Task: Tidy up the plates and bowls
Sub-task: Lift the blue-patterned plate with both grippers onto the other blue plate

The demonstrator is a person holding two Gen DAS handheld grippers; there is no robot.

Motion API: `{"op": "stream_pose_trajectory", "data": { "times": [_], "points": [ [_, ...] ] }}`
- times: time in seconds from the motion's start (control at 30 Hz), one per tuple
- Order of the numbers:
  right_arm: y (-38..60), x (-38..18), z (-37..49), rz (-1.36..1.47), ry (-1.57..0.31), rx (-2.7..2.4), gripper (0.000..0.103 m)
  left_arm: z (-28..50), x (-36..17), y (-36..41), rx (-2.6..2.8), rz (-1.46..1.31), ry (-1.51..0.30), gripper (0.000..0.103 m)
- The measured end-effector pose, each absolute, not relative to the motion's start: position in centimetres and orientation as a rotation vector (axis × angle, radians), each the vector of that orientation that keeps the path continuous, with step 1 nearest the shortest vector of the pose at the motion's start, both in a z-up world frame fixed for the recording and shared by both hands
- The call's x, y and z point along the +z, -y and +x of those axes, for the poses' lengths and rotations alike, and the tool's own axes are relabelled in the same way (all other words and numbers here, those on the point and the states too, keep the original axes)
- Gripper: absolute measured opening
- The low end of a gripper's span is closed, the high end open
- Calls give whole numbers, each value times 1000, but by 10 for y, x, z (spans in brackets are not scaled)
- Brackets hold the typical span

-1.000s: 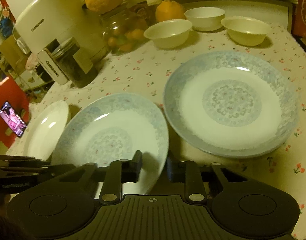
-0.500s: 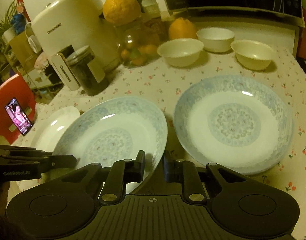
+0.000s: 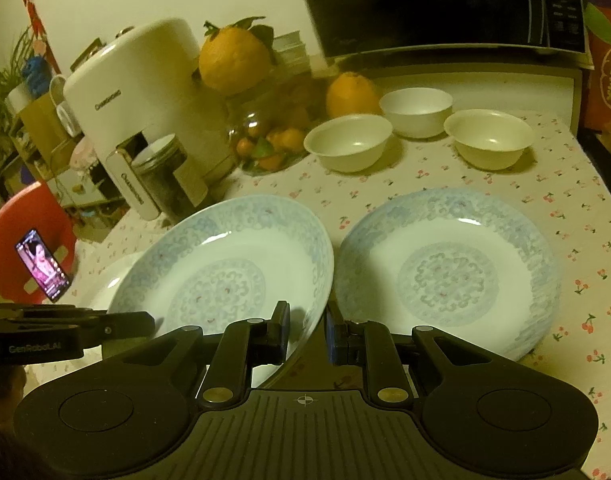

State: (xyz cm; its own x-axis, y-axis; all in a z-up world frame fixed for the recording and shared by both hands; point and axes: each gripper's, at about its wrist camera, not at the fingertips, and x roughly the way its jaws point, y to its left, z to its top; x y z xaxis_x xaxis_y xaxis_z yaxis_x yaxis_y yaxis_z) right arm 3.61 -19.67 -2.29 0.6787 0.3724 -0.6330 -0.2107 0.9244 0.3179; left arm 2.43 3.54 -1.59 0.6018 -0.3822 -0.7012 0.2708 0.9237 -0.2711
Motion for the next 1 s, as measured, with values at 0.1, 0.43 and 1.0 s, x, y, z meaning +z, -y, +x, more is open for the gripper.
{"op": "stream_pose_trajectory", "data": {
  "times": [0.1, 0.43, 1.0],
  "points": [
    [204, -21, 36, 238, -751, 319, 18, 26, -14, -30, -388, -138, -837, 20],
    [236, -22, 36, 276, -739, 252, 18, 42, -12, 4, -426, -118, -833, 20],
    [298, -37, 46, 332, -757, 121, 18, 69, -24, 69, -474, -59, -861, 20]
  ]
}}
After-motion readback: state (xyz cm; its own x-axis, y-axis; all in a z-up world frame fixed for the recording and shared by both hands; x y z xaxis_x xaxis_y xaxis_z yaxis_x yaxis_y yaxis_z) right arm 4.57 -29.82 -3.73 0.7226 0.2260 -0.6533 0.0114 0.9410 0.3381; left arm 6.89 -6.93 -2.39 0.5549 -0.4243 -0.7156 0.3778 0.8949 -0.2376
